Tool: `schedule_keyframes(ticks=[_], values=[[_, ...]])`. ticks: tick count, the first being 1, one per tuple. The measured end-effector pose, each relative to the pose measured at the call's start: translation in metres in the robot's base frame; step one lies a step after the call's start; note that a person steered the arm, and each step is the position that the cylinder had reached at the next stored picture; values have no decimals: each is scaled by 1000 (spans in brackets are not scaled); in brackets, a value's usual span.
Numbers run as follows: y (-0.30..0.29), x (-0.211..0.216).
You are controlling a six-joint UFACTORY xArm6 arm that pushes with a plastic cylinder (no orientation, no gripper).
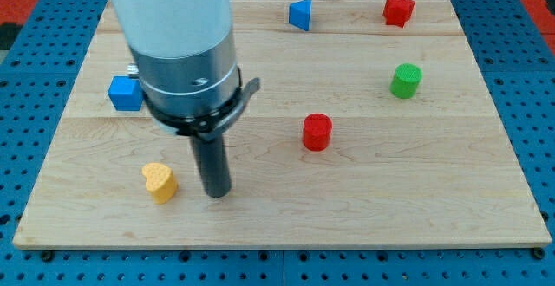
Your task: Slide the red circle to the bottom center of the board
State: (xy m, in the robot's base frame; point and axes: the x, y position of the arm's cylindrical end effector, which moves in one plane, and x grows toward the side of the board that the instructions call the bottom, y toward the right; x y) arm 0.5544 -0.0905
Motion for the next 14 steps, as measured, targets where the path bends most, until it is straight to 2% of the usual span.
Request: schedule_keyframes(ticks=[1, 3, 5, 6, 8, 9, 10, 11, 12, 14], values=[[-60, 0], [-86, -12], [25, -83], [114, -95], [191, -91], [234, -105], [257, -94], [259, -65], [171, -61], [89, -68]])
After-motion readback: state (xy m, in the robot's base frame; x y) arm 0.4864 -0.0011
